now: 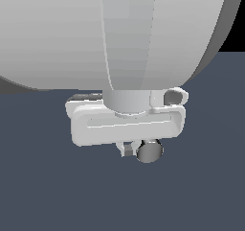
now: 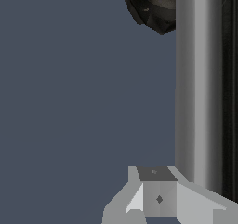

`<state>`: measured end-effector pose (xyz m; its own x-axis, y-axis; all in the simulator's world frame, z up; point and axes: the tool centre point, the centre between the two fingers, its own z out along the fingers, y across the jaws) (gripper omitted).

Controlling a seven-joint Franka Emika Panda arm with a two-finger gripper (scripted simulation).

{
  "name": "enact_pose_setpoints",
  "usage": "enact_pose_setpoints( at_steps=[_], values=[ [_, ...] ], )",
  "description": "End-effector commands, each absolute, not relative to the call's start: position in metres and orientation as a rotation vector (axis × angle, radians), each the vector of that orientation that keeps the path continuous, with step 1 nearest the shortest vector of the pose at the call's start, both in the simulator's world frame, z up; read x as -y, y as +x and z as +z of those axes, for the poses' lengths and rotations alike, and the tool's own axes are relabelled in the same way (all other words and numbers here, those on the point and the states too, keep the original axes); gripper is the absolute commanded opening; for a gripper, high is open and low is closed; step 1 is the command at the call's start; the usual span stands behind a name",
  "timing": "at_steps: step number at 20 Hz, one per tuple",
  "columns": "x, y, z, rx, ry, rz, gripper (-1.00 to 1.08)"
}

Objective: Turn on the faucet by rotating a designated handle.

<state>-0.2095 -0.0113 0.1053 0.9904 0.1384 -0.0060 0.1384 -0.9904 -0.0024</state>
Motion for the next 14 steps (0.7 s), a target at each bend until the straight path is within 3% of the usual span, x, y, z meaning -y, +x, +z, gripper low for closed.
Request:
enact_pose_setpoints(
  at_steps=[1, 14],
  values=[
    [0.029, -0.201, 0.104, 0.195, -3.135, 0.000, -1.00],
    [0.083, -0.189, 0.103, 0.195, -3.135, 0.000, -1.00]
  ],
)
